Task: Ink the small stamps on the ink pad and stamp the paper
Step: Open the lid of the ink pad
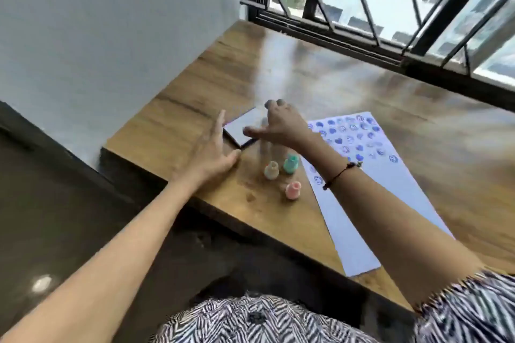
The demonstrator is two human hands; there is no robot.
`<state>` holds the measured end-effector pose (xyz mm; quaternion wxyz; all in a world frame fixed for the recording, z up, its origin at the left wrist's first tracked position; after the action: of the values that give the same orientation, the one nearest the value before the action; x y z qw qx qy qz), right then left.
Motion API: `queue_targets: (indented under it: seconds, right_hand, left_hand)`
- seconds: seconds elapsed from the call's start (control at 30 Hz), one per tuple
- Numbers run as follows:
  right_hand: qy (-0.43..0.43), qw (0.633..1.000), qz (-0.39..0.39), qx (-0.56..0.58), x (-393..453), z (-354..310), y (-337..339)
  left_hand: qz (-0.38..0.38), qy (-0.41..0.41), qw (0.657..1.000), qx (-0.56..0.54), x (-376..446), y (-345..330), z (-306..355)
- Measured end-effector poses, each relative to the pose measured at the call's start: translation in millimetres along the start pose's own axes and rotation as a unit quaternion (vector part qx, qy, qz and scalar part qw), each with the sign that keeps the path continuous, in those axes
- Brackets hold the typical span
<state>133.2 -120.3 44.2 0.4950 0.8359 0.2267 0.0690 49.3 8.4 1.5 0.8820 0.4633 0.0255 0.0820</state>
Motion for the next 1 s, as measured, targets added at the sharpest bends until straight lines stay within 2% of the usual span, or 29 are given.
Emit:
queue_targets:
  seconds: [0.07,0.17,0.3,0.43,0.57,0.67,0.77,0.87,1.0]
  right_hand:
    - [0.017,0.998,-0.027,-0.052,4.1,-9.5,-13.2]
    - [0.023,0.995,-0.025,-0.096,9.5,-13.5,-27.0]
    - [0.044,0.993,-0.005,-0.106,17.0,-16.1,-30.9]
    - [0.025,0.996,0.008,-0.083,20.9,-18.4,-33.2]
    - [0.033,0.995,-0.038,-0.09,21.6,-24.8,-26.7]
    - [0.021,0.99,-0.106,-0.092,29.4,-25.2,-8.9]
    - [-0.058,0.979,-0.196,0.025,44.3,-12.0,17.9]
    - [-0.114,0.96,-0.219,0.135,64.4,7.7,43.5]
    - [-0.174,0.906,-0.278,0.268,88.8,20.6,46.9]
  left_hand:
    - [0.026,-0.01,1.0,-0.003,0.8,1.4,0.2]
    - [0.055,0.001,0.998,-0.01,3.6,-1.6,1.0]
    - [0.084,-0.001,0.996,0.018,4.0,-5.5,-3.0]
    - [0.086,-0.006,0.995,0.047,6.0,-8.0,-4.4]
    - [0.107,-0.012,0.993,0.05,6.4,-8.6,-2.4]
    - [0.116,-0.009,0.993,0.031,6.1,-6.1,-3.2]
    - [0.106,-0.012,0.994,0.029,6.1,-6.3,-4.1]
    - [0.105,-0.017,0.994,0.024,5.1,-5.5,-3.7]
    - [0.097,-0.031,0.994,0.029,3.8,-6.2,-3.9]
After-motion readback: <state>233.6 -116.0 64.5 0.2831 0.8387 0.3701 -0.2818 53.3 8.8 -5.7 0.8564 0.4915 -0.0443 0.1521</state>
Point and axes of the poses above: each hand's wrist, its own x-axis towards the middle knuckle, its own y-axis out of the back of the hand, z = x × y, the point moved 5 cm from there along x, towards the middle knuckle, and after that the axes turned 7 degrees about x, right-handed, at the moved point
